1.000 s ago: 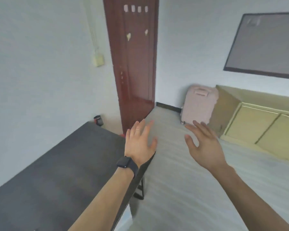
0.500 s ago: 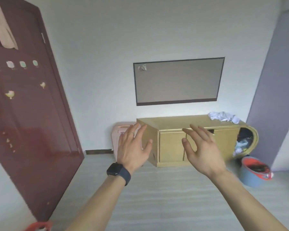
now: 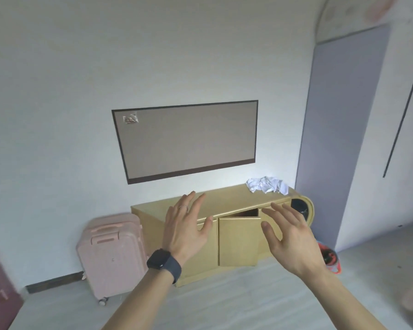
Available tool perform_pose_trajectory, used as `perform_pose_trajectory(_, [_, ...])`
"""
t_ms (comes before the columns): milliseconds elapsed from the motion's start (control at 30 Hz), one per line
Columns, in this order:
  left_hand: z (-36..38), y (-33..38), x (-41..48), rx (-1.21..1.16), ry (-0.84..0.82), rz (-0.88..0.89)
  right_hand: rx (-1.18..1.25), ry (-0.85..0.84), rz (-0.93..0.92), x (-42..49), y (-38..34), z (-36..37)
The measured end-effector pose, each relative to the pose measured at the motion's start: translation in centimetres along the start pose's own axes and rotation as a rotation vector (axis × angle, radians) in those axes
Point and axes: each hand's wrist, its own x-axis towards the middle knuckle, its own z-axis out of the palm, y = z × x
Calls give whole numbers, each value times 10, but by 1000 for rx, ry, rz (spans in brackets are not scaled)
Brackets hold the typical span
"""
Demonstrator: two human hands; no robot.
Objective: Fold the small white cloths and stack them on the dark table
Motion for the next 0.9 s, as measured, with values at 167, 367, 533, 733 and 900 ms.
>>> perform_pose_trajectory(167, [86, 10, 92, -46, -54, 47, -23, 28, 34, 67, 88, 44])
perform_pose_trajectory(367, [196, 15, 212, -48, -90, -18, 12, -8, 61, 180, 201, 100])
perform_pose_trajectory(533, [281, 12, 301, -31, -141, -69, 26, -56, 105, 261, 278, 151])
perform_pose_trajectory(733, [394, -26, 385, -2, -227, -125, 33, -160, 178, 332, 363, 245])
perform_pose_trajectory(900, [495, -77, 450, -20, -352, -177, 12, -285, 275, 374, 422, 341])
